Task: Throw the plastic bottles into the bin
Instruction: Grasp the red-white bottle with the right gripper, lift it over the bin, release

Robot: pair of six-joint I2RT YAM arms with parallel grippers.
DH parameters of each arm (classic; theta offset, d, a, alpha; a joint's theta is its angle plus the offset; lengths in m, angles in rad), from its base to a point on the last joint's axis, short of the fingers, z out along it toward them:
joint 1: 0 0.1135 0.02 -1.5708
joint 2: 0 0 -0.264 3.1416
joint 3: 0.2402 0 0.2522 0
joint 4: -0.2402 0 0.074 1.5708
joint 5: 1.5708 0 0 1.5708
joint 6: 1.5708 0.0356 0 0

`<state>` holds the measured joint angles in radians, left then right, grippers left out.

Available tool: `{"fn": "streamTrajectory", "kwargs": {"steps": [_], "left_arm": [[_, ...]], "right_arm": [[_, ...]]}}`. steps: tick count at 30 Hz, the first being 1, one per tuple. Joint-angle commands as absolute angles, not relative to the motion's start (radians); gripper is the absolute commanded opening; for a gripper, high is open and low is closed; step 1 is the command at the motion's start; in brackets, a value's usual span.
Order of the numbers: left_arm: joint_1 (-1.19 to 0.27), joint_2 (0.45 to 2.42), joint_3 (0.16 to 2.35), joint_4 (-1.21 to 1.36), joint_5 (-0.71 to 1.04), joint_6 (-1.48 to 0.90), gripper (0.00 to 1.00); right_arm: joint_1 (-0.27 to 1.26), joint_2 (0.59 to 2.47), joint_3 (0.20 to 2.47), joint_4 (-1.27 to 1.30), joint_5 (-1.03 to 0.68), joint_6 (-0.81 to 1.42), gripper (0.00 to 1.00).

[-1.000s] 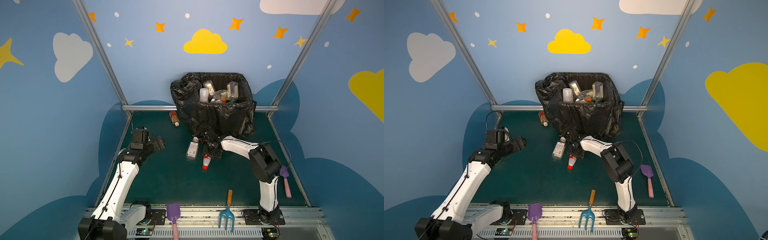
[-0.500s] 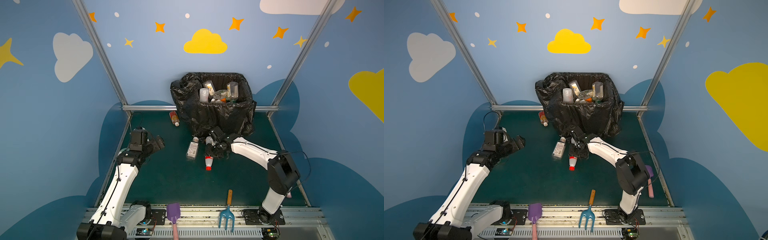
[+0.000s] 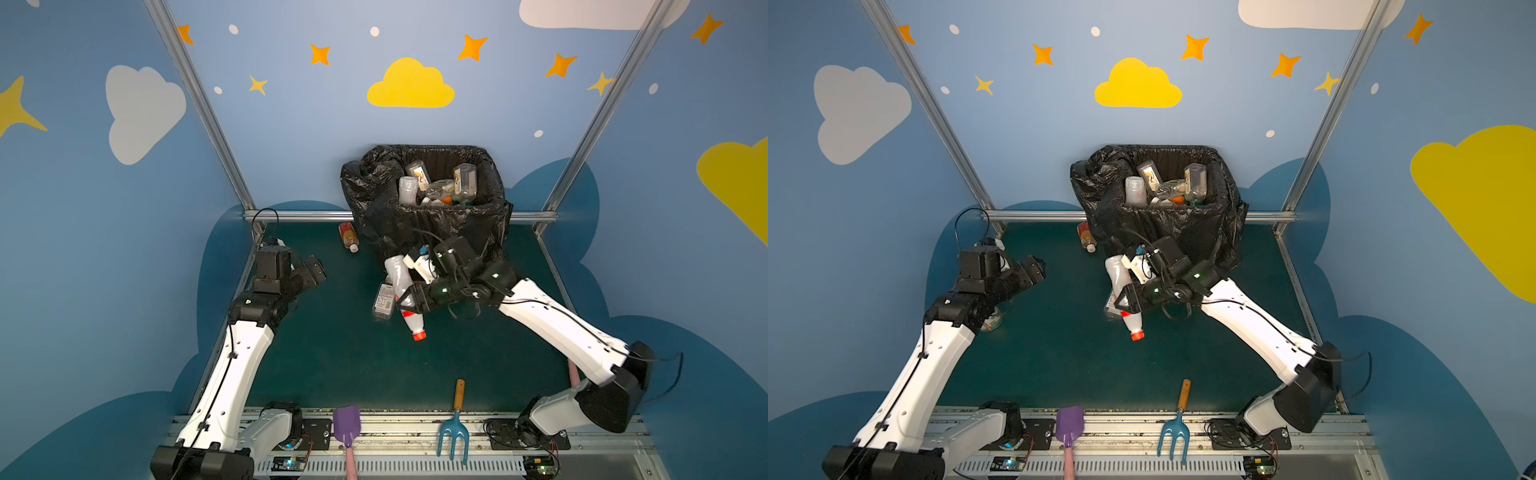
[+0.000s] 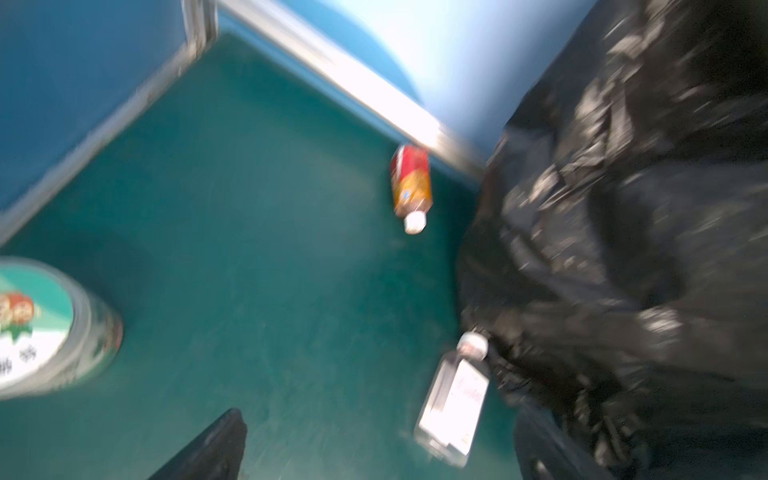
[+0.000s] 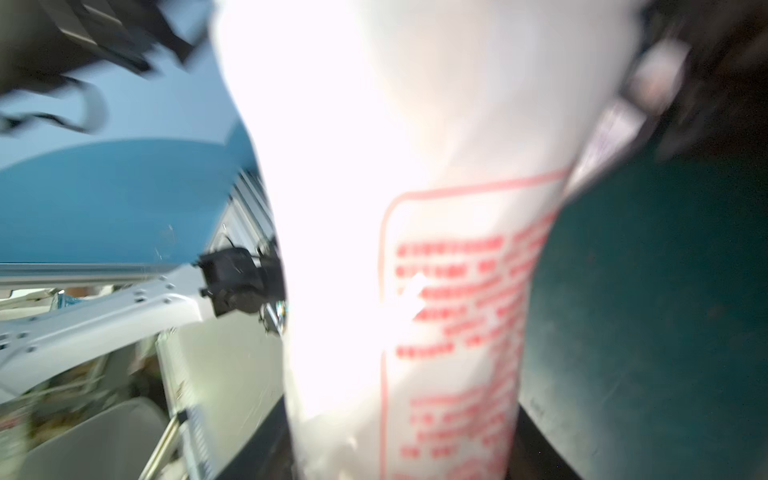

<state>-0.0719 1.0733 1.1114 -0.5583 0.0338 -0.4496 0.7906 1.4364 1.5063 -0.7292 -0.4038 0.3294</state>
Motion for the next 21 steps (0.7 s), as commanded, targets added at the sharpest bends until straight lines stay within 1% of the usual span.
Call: {"fn": "streamTrajectory", "kwargs": {"steps": [1,4,7,9,11,12,14,16,18,20,21], "left_arm": [[-0.067,1.097,1.15,-0.529,0.026,-0.435,1.0],[-0.068,1.122,1.175,-0.522,0.043,-0.442,1.0],[-0.068,1.139,1.19,-0.513,0.053,-0.454,1.0],[-0.069,1.145,1.198,-0.508,0.06,-0.46,1.0],[-0.069,1.149,1.209,-0.512,0.061,-0.46,1.0],[-0.068,1.148,1.214,-0.517,0.056,-0.457,1.0],[-0.068,1.144,1.224,-0.522,0.043,-0.447,1.0],[-0.067,1.142,1.234,-0.527,0.034,-0.435,1.0],[-0.068,1.148,1.247,-0.539,0.032,-0.427,1.0],[-0.067,1.164,1.266,-0.562,0.042,-0.423,1.0],[-0.069,1.179,1.279,-0.577,0.049,-0.423,1.0]], "right_arm": [[0.789,1.311,1.579,-0.646,-0.226,0.24,0.54],[0.794,1.215,1.573,-0.517,0.03,0.189,0.53],[0.8,1.081,1.441,-0.219,0.279,0.121,0.53],[0.799,1.012,1.345,-0.001,0.401,0.059,0.53],[0.791,0.99,1.311,0.134,0.458,-0.017,0.54],[0.777,0.999,1.327,0.156,0.462,-0.049,0.54],[0.723,1.055,1.411,0.121,0.426,-0.061,0.54],[0.629,1.159,1.565,-0.002,0.325,-0.028,0.54],[0.54,1.297,1.745,-0.144,0.241,0.0,0.54],[0.458,1.471,1.971,-0.32,0.133,0.033,0.54],[0.432,1.579,2.117,-0.433,0.08,0.034,0.58]]}}
